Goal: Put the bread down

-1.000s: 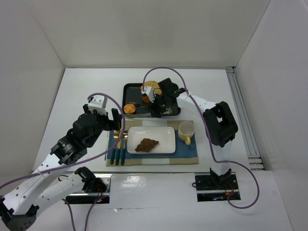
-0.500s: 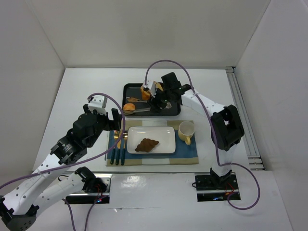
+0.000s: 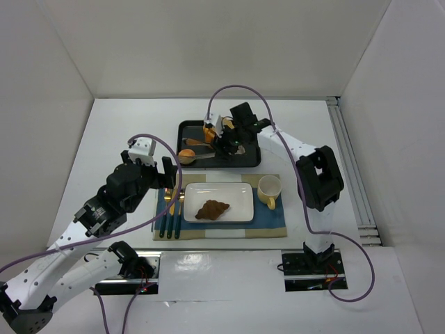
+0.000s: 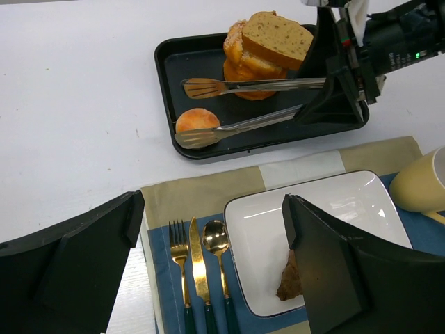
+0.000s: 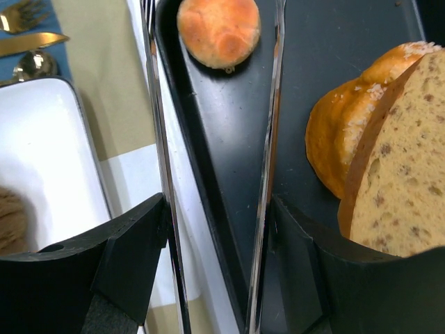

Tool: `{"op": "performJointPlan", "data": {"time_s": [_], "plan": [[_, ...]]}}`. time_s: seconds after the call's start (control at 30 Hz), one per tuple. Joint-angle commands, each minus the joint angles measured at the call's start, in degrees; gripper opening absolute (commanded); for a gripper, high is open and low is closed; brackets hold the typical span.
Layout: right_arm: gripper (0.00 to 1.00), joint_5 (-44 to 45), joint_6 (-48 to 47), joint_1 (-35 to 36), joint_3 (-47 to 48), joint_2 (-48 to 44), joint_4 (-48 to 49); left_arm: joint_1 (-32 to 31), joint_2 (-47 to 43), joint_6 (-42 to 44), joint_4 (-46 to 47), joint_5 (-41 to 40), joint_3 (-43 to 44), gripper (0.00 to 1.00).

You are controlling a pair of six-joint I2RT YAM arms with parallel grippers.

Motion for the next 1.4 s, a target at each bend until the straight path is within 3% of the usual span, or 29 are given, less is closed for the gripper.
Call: {"op": "performJointPlan", "data": {"time_s": [0.0,0.37,0.5,0.63,0.8,1.13,1.37], "plan": [[0.67,-0.2,0.4,-0.3,4.1,2.1,0.8,-0.1,-0.3,0.0,2.1,0.1,0.0,1.0],[0.63,5.5,1.5,-0.8,3.0,3.7,2.7,-0.1,-0.3,0.0,2.1,0.1,0.0,1.0],[0.53,5.5,1.5,-0.8,5.2,5.9,-1.3,-0.1,-0.3,0.0,2.1,0.1,0.0,1.0],[0.34,5.0,1.0,-0.8,5.9,6.4,-3.9,-0.1,-0.3,0.0,2.1,0.1,0.0,1.0],[0.21,5.0,1.0,-0.8,4.4,4.7,-4.4,-0.1,-0.3,0.0,2.1,0.1,0.0,1.0],[0.19,0.4,1.0,-2.0,-7.1,-13.4,-1.5,-0.1,-0.3,0.0,2.1,0.1,0.0,1.0],[0.19,-3.6,-2.4,-2.0,-18.2,-28.9,-7.5,-0.1,-0.3,0.0,2.1,0.1,0.0,1.0]]}}
